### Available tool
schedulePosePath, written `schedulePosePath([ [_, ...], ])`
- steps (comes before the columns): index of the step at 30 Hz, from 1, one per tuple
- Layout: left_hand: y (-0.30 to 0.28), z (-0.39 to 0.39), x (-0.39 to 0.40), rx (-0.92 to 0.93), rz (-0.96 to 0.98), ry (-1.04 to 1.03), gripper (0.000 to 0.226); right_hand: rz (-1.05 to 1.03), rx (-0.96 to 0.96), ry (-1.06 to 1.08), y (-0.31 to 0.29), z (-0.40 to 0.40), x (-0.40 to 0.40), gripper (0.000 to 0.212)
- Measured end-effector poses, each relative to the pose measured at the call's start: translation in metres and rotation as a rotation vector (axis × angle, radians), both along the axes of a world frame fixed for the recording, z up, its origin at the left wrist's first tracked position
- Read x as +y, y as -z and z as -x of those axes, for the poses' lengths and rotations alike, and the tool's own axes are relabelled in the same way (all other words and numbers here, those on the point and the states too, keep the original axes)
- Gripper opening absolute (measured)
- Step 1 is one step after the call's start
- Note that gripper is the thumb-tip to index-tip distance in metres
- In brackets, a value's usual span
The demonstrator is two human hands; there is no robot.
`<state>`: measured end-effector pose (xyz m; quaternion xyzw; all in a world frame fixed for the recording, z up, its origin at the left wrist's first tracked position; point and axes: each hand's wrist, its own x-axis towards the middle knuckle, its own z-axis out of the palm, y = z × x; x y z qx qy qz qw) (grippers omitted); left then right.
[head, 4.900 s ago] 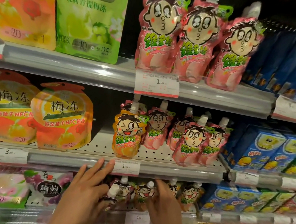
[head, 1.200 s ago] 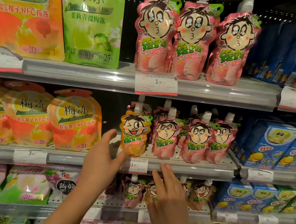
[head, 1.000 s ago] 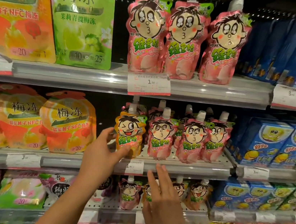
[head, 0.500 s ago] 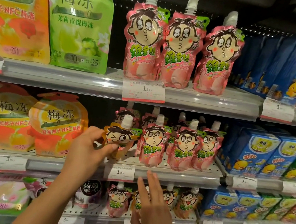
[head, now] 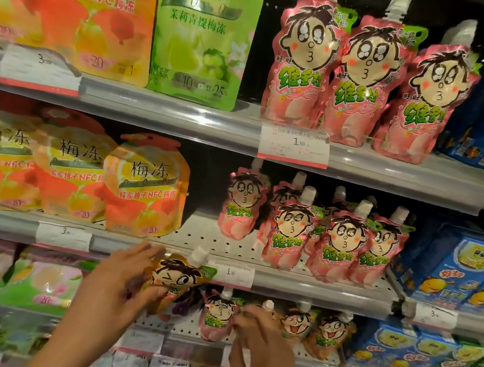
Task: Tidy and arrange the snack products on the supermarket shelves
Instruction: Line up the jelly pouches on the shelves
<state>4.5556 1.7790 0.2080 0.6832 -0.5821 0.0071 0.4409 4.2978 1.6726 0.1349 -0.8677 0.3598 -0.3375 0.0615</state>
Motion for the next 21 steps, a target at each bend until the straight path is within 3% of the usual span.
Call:
schedulePosePath([
  [5,0.033,-0.018,0.000,-0.069,-0.051,0.048,0.056,-0.165,0.212,0.042,0.018,-0.024,0.000,0.070],
  [11,0.047,-0.025,-0.005,-0.081,-0.069,0.066,0.054,-0.256,0.282,0.117,0.007,-0.053,-0.019,0.075],
  [15,0.051,-0.027,-0.005,-0.098,-0.089,0.064,0.052,-0.258,0.292,0.156,0.006,-0.062,-0.022,0.062],
  [19,0.053,-0.026,-0.005,-0.097,-0.075,0.061,0.050,-0.303,0.261,0.104,-0.007,-0.057,-0.008,0.020],
  [21,0.055,-0.026,-0.006,-0.098,-0.077,0.064,0.046,-0.359,0.246,0.078,-0.011,-0.049,-0.001,0.013],
])
